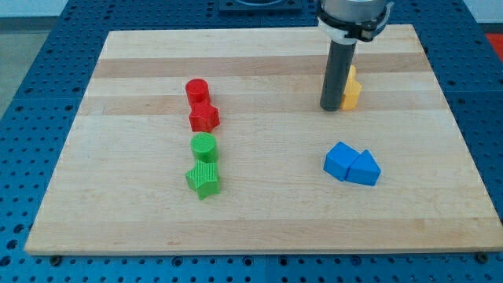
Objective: Place blue cube below yellow hexagon
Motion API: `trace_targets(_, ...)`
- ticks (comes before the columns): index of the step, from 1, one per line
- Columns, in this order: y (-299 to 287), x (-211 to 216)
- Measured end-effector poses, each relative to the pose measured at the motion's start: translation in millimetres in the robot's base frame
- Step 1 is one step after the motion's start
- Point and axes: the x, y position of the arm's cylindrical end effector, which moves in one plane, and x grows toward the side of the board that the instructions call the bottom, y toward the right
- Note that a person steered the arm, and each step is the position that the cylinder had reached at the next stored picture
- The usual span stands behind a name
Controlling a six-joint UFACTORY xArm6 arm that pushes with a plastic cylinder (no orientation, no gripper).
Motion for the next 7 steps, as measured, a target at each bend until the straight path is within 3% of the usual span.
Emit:
trace_targets(3,-52,20)
trace_targets(7,-53,138)
